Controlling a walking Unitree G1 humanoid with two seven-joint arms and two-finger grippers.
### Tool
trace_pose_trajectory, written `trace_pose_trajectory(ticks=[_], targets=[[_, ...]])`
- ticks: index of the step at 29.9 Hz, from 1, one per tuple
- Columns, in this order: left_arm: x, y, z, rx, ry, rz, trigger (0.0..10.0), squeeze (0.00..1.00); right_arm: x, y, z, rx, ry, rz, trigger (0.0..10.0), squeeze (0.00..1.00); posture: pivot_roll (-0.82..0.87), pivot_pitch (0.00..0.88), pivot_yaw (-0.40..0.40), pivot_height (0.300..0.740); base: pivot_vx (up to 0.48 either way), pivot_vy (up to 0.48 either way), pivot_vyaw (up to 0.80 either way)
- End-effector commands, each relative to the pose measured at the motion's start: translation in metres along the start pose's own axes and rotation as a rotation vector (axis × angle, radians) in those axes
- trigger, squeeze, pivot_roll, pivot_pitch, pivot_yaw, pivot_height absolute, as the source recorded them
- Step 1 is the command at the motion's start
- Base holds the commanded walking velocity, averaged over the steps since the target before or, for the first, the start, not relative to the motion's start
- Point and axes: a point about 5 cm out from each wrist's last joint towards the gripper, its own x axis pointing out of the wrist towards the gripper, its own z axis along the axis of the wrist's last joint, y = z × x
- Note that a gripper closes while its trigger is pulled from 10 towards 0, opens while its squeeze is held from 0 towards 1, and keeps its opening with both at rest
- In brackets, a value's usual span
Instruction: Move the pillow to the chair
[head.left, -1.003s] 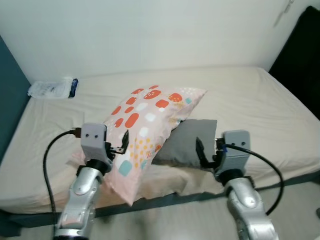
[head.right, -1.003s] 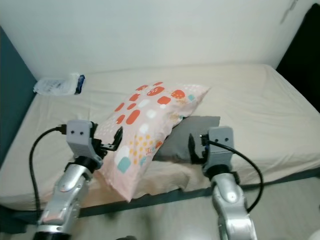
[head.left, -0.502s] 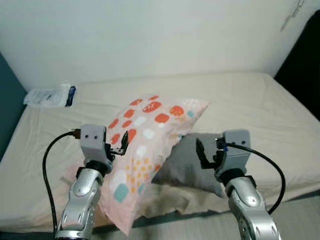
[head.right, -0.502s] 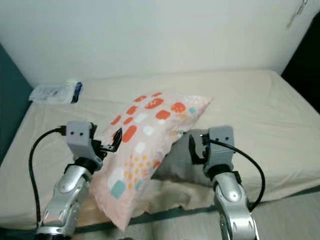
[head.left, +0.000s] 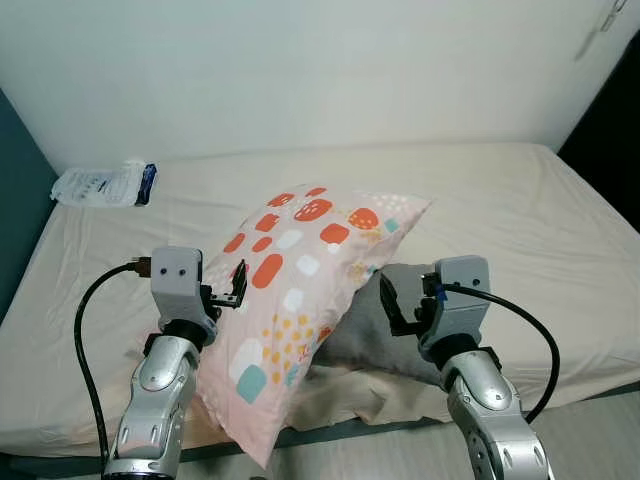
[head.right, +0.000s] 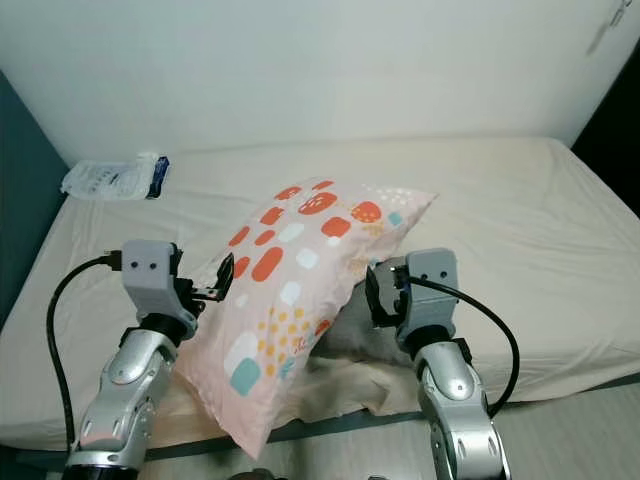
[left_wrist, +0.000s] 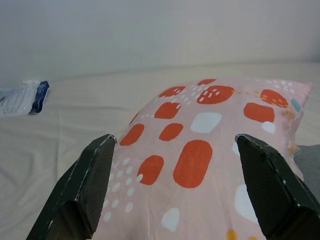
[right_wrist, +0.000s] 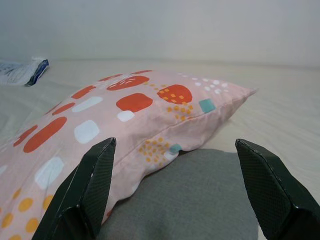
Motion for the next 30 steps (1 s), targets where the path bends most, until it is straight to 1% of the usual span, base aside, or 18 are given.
trace_pose_trajectory(ticks=[1, 8, 9, 20, 25, 30], targets=[[-0.0005, 0.0028, -0.0009, 0.019, 0.005, 0.005, 10.0, 0.0, -0.0007, -0.001, -0.005, 0.006, 0.026, -0.005, 10.0, 0.0, -0.02, 0.098, 0.003, 0.74, 0.0, 0.0, 0.0], [-0.0003, 0.0016, -0.0001, 0.036, 0.001, 0.006, 10.0, 0.0, -0.0003, -0.001, -0.0061, 0.005, 0.03, -0.006, 10.0, 0.0, -0.02, 0.102, 0.003, 0.74, 0.0, -0.472, 0.0], [-0.0011, 0.0027, -0.002, -0.006, 0.012, 0.023, 10.0, 0.0, -0.0003, -0.0017, -0.0061, 0.011, 0.03, -0.008, 10.0, 0.0, -0.02, 0.104, 0.003, 0.74, 0.0, 0.0, 0.0], [-0.0008, 0.0045, -0.0047, 0.009, 0.028, 0.027, 10.0, 0.0, -0.0001, -0.003, -0.0074, 0.048, 0.046, -0.024, 10.0, 0.0, -0.02, 0.102, 0.006, 0.74, 0.0, 0.0, 0.0], [-0.0008, 0.0046, -0.0049, 0.003, 0.03, 0.028, 10.0, 0.0, 0.0002, -0.0056, -0.0064, 0.034, 0.037, -0.038, 10.0, 0.0, -0.02, 0.105, 0.006, 0.72, 0.0, 0.0, 0.0], [-0.0009, 0.0043, -0.0049, -0.002, 0.03, 0.025, 10.0, 0.0, 0.0007, -0.0067, -0.0051, 0.033, 0.034, -0.046, 10.0, 0.0, -0.02, 0.106, 0.006, 0.71, 0.0, 0.0, 0.0]])
